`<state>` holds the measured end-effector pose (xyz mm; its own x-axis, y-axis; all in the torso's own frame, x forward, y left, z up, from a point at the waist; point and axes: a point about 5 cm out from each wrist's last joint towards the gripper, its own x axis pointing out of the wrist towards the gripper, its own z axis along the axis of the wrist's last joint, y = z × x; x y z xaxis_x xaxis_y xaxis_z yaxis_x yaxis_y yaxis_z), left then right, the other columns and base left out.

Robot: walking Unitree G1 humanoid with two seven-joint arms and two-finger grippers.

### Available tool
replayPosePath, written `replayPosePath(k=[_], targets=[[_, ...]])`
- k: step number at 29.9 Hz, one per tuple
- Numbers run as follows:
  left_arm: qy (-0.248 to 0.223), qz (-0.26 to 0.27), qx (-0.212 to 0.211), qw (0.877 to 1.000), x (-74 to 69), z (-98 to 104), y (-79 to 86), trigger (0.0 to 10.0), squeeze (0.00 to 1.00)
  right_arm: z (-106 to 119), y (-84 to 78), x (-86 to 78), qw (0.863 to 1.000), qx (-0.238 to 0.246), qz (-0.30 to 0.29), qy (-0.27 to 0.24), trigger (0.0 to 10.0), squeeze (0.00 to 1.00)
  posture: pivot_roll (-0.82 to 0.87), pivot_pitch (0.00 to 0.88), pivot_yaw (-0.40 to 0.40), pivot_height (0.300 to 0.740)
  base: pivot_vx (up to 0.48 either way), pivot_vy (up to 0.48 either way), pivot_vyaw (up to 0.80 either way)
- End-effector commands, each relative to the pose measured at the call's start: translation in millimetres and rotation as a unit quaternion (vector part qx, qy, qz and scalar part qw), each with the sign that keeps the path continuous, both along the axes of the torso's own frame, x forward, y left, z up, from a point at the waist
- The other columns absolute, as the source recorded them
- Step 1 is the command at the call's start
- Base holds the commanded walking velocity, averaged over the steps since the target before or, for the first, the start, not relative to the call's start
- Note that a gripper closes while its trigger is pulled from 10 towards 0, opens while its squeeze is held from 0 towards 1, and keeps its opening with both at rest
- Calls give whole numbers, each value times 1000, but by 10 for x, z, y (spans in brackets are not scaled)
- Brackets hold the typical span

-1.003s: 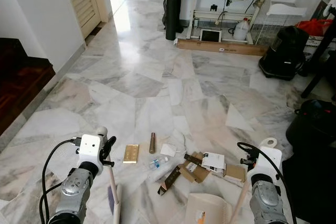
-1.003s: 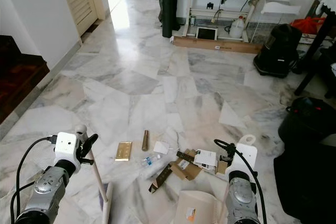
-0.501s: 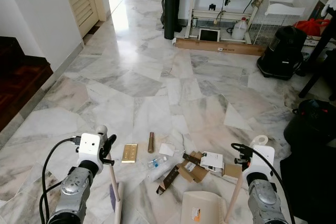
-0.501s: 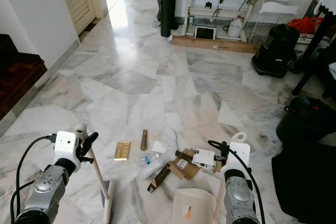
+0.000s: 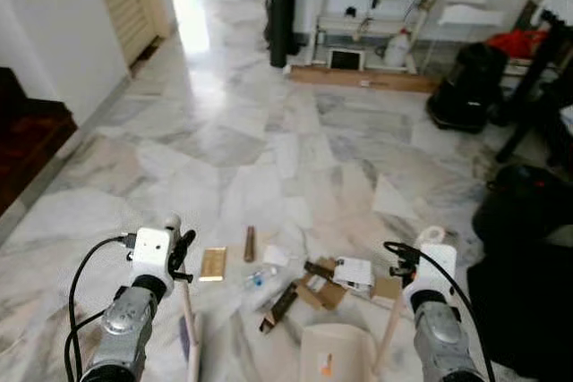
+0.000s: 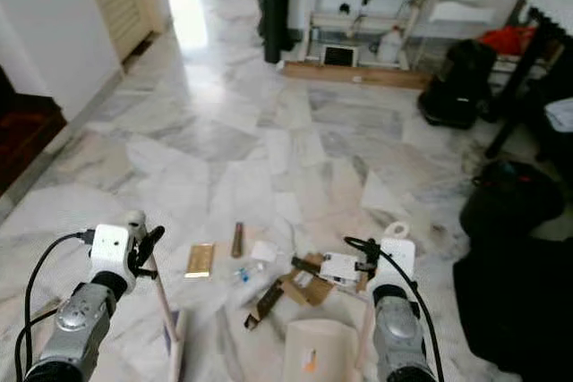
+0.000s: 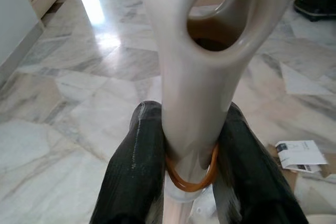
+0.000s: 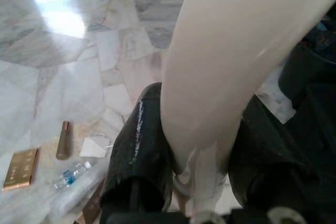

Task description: Sweep floor

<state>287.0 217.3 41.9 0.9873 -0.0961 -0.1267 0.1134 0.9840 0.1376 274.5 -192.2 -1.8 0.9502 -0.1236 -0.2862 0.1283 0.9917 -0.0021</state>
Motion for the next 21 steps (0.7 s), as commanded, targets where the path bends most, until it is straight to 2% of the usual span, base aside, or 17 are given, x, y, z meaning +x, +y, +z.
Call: replayPosePath(k=[1, 5, 9, 10, 15, 18, 19, 21], targets=[[0, -7, -3, 1000, -16, -18, -55, 10000, 0, -335, 140, -283, 995, 39, 9, 96, 10000, 0, 45, 27, 42, 740, 0, -480, 0], [-1, -7, 0, 1000, -19, -18, -57, 10000, 0, -336, 147, -283, 995, 39, 10, 97, 10000, 0, 45, 24, 42, 740, 0, -452, 0], [-5, 6, 2, 1000, -15, -8, -32, 10000, 0, -338, 155, -284, 995, 37, 12, 97, 10000, 0, 46, 22, 41, 740, 0, 0, 0], [-17, 28, 15, 999, -9, 30, 36, 10000, 0, -342, 160, -288, 994, 37, 12, 98, 10000, 0, 46, 24, 42, 740, 0, 0, 0], [-35, 55, 37, 997, 0, 88, 122, 10000, 0, -344, 163, -291, 994, 38, 12, 99, 10000, 0, 47, 29, 42, 740, 0, 0, 0], [-82, 73, 109, 988, 40, 260, 191, 10000, 0, -356, 170, -303, 994, 37, 12, 102, 10000, 0, 50, 36, 42, 740, 0, 0, 0], [-82, 73, 109, 988, 40, 260, 191, 10000, 0, -356, 170, -303, 994, 37, 12, 102, 10000, 0, 50, 36, 42, 740, 0, 0, 0], [-129, 52, 127, 982, 109, 444, 116, 10000, 0, -355, 173, -305, 994, 36, 11, 102, 10000, 0, 49, 39, 44, 740, 0, 0, 0]])
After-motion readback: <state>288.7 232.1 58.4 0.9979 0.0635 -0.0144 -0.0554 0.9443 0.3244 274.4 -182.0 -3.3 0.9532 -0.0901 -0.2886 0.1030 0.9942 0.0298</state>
